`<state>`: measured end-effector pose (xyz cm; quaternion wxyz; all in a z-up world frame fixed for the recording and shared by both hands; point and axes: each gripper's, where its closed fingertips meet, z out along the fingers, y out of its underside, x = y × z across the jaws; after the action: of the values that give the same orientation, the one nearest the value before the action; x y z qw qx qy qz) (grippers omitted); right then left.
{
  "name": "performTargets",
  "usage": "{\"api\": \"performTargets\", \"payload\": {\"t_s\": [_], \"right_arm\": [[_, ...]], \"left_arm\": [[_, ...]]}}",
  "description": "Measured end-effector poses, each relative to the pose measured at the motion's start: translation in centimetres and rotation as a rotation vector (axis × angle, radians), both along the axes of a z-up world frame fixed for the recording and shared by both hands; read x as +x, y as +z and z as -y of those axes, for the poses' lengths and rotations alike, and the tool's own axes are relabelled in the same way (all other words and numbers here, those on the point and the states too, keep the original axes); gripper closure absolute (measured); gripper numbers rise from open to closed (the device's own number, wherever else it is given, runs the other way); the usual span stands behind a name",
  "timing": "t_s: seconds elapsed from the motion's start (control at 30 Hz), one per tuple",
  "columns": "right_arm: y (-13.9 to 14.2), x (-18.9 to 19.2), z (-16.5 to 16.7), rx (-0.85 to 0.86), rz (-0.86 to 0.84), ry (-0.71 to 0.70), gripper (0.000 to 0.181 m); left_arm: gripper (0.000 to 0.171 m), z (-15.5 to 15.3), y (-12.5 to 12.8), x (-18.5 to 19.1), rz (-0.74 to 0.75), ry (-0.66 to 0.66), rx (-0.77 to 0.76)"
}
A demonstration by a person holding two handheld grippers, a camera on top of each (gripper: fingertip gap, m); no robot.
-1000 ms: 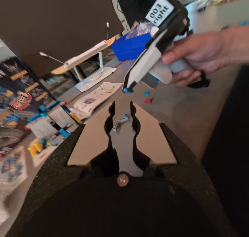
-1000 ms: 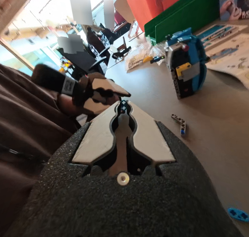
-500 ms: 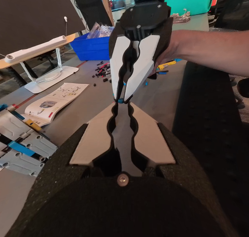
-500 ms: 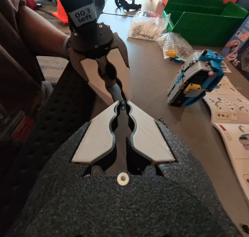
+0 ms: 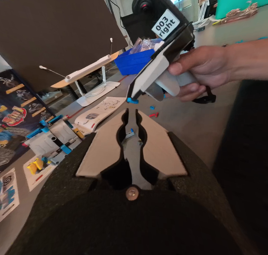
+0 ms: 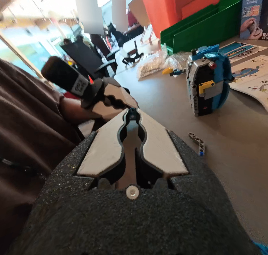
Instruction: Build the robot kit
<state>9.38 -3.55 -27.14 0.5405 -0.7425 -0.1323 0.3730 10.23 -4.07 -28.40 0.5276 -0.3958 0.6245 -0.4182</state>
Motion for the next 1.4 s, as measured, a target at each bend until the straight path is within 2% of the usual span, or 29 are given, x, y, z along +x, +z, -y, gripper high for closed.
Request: {"api": "performTargets", "payload": {"t_s": [0.1, 0.17, 0.27, 0.37, 0.67, 0.8, 0.9, 1.0, 1.17, 1.27, 1.4], "right_arm": [[1.0, -0.9, 0.1, 0.041, -0.11, 0.008, 0.174], [0.7, -1.2, -0.1, 0.067, -0.085, -0.014, 0.174], [1.0, -1.7, -0.2, 0.08, -0.143, -0.007, 0.174], [1.4, -1.9, -0.1, 0.139, -0.1, -0.016, 0.173], [1.5, -0.1, 0.6, 0.163, -0.062, -0.041, 0.174], [1.4, 0.1, 0.6, 0.158, -0.053, -0.045, 0.174], [0.5, 0.8, -0.2, 0.083, -0.091, -0.107, 0.174], [0.7, 0.5, -0.8, 0.043, -0.247, -0.135, 0.175], [1.1, -0.6, -0.8, -0.017, -0.429, -0.064, 0.174], [0.3, 0.1, -0.8, -0.058, -0.388, -0.073, 0.174], [-1.0, 1.2, -0.8, -0.099, -0.287, -0.126, 0.174]], "left_arm": [[0.156, 0.4, -0.3, 0.1, -0.033, -0.032, -0.059], [0.156, 0.2, -0.1, 0.0, -0.039, -0.061, -0.143], [0.159, 1.0, 0.7, -0.4, -0.04, -0.16, -0.286], [0.166, 1.4, 1.4, -0.8, -0.03, -0.225, -0.386], [0.171, 1.2, 1.4, -1.0, -0.027, -0.235, -0.402], [0.171, 0.9, 0.6, -0.5, -0.043, -0.171, -0.314], [0.15, -0.8, 0.4, 0.1, 0.002, 0.012, -0.12], [0.148, -0.8, 1.2, 0.0, 0.057, 0.077, -0.006], [0.146, -0.7, 2.0, -0.4, 0.125, 0.099, 0.1], [0.147, -0.7, 1.5, -0.4, 0.12, 0.125, 0.229], [0.151, -0.9, -0.1, 0.0, 0.088, 0.213, 0.531]]}}
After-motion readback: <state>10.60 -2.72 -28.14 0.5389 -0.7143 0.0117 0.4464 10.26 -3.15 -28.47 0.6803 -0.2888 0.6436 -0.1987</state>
